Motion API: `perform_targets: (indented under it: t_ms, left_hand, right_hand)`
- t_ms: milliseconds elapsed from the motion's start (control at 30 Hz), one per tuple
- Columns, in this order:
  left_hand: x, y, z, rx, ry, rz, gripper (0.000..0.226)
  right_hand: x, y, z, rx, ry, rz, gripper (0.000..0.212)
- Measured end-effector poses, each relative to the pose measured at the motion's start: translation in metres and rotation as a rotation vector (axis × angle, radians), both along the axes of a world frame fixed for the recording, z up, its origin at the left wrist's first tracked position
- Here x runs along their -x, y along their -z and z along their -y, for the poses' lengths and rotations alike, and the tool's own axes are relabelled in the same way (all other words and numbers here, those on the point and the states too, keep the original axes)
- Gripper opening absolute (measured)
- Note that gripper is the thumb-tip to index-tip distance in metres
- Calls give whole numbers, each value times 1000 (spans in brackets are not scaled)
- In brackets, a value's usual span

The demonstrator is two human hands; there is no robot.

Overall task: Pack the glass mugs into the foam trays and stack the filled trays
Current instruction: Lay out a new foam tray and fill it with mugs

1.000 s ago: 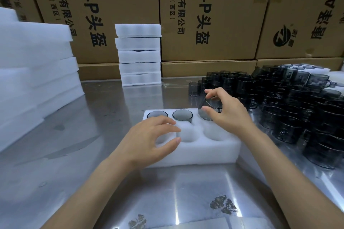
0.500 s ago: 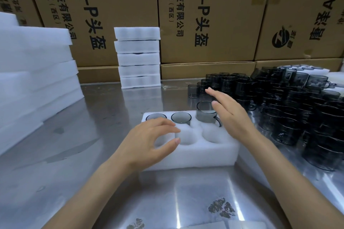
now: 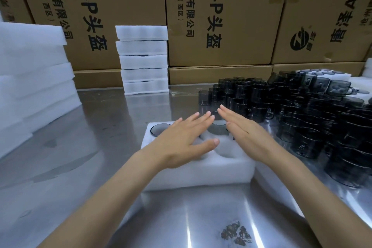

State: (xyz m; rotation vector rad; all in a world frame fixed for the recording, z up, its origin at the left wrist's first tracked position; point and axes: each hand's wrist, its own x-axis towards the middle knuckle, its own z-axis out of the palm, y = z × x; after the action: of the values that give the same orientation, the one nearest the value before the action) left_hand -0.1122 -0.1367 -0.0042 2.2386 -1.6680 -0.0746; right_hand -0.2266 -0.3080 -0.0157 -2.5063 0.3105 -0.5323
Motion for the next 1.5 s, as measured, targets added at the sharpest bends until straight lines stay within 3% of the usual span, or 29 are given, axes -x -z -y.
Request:
perform_targets:
  t_ms: [300,433,533,633,700,800,1000,1133,1333,1500]
  left_hand:
    - [-2,-1,6,-148,-28,32,67]
    - [0,1,7,-133,-41,78,69]
    - [6,7,6,-79,-67,67,63]
    - [12,4,1,120,-88,117,52]
    - [19,1,-7,304,-90,199,46]
    - [27,0,-19,464,-64,340,38]
    - [25,7,-35,525,-41,440,29]
    - [11,17,-56,557,-44,429,30]
    - [-7,24,-71,640,-218,68,40]
    - [-9,26,-73,633,-223,61,42]
  right_hand:
    - [-6,2,-1,112,48,-329,52]
    - [-5,3,-4,63,45,-280,50]
    - [-2,8,-7,-70,11,-97,44]
    - [-1,9,-7,-175,168,157,41]
    - [1,8,2,-1,353,208,41]
    - [8,9,22,291,643,76,45]
    - [17,17,40,305,890,-298,48]
    - [15,19,41,346,866,-267,39]
    - [13,17,37,283,646,-93,47]
    - [12,16,28,144,477,31,47]
